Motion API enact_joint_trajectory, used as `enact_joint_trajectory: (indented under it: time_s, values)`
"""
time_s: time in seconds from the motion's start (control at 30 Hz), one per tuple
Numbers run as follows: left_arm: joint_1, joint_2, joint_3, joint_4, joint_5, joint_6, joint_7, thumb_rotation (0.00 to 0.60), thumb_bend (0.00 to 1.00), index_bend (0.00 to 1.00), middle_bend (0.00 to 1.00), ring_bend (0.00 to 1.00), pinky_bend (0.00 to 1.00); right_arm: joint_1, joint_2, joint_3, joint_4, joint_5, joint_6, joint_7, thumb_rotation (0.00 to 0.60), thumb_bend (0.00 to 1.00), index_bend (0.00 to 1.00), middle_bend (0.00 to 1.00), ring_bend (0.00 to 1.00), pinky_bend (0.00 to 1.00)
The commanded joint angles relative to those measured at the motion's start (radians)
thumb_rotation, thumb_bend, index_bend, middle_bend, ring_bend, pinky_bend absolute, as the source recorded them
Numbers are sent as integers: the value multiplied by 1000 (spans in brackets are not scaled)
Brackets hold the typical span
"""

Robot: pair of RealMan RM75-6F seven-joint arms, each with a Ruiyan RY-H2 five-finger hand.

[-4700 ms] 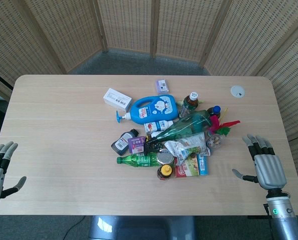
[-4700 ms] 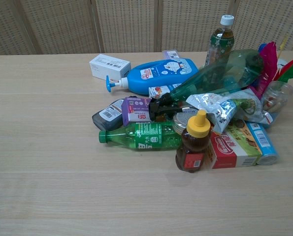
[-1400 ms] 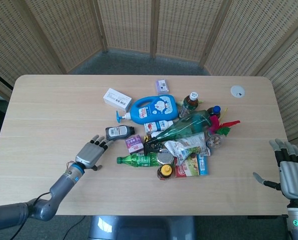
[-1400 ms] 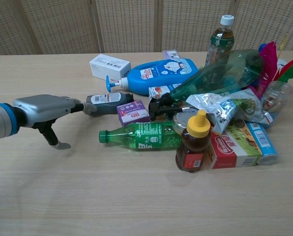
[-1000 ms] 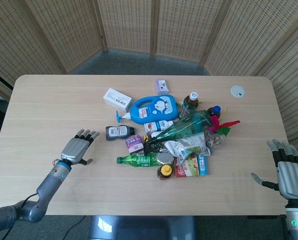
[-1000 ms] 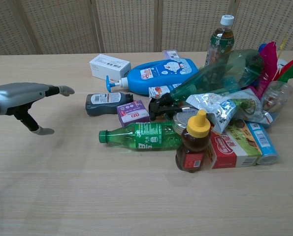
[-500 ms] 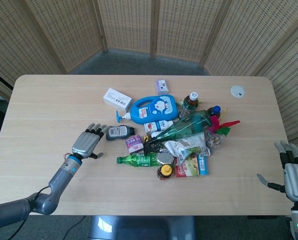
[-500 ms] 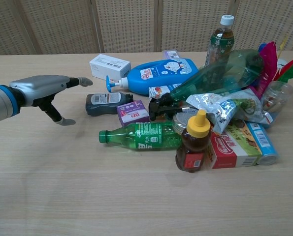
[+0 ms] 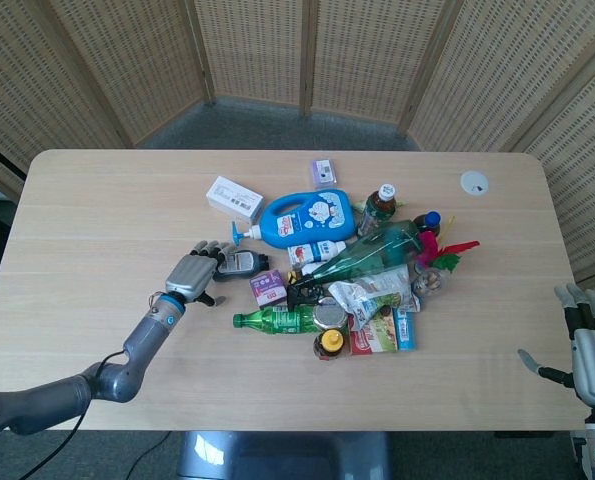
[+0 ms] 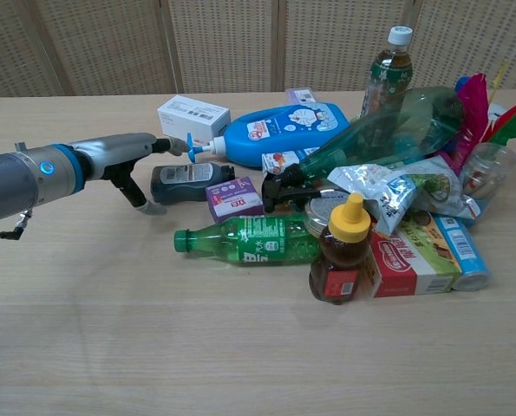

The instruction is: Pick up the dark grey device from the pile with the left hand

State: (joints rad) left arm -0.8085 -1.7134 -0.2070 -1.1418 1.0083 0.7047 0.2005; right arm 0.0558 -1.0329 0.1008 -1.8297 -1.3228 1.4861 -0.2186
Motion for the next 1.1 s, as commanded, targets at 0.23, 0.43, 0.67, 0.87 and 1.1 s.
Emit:
enact_joint_trajectory:
  time_s: [0.23, 0.43, 0.67, 0.87, 1.1]
  values:
    - [-43, -41, -12, 59, -28, -49, -17, 600, 287, 0, 58, 56, 0, -3, -1, 1, -2, 13, -3, -7, 444, 187, 0, 0, 0, 0]
    - [-52, -59, -5, 85, -44, -66, -23, 600, 287, 0, 84, 95, 0, -9, 3, 2, 1, 17, 3, -3, 442, 187, 0, 0, 0, 0]
    - [-70, -85, -11, 116, -64, -85, -33, 600, 287, 7, 135, 210, 0, -12, 1, -1, 4, 16, 0, 3, 441, 188, 0, 0, 0, 0]
    - [-87, -126, -22, 159, -70, -61, -22, 600, 313, 283, 408, 627, 292, -23, 4, -3, 4, 19, 10, 10, 439, 188, 0, 0, 0, 0]
    - [-78, -146, -9, 188, -81, -40, 2, 600, 320, 484, 578, 804, 503, -27, 11, -1, 3, 18, 11, 24, 444, 186, 0, 0, 0, 0]
